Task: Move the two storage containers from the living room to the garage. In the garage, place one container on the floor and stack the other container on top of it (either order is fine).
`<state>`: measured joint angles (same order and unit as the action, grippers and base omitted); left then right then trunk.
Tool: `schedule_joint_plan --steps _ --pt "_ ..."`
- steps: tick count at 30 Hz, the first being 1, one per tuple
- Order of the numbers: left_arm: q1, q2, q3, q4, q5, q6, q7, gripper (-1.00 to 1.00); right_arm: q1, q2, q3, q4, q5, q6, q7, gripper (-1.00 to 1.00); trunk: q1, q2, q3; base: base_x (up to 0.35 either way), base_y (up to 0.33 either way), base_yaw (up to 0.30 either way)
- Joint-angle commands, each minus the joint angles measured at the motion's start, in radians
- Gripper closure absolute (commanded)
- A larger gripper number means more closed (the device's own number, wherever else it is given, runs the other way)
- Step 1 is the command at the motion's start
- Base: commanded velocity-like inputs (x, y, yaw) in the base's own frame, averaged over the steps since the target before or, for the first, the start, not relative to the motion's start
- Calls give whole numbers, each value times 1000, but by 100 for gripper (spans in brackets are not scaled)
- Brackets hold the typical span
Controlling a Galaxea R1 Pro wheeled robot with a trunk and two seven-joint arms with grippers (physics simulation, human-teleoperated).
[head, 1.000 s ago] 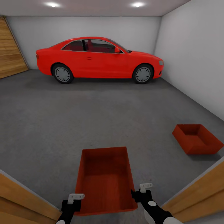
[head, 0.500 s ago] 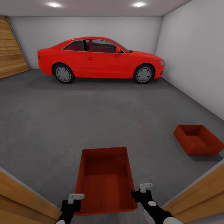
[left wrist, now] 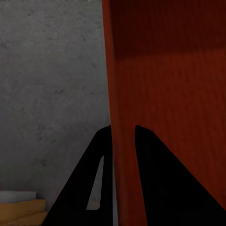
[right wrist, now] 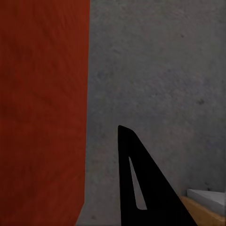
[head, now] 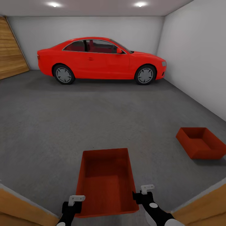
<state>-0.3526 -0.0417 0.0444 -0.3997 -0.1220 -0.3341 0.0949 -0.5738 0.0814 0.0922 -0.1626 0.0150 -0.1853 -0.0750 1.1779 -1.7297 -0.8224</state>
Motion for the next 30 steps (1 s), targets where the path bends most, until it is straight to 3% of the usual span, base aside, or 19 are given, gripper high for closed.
schedule_joint_plan --steps 1,30 --pt "0 0 3 1 -10 -3 12 100 -1 -3 -11 0 1 -3 -14 100 0 0 -1 247 0 0" --pt "0 0 3 1 -10 -3 12 100 -1 -3 -11 0 1 -3 -14 100 0 0 -1 20 0 34"
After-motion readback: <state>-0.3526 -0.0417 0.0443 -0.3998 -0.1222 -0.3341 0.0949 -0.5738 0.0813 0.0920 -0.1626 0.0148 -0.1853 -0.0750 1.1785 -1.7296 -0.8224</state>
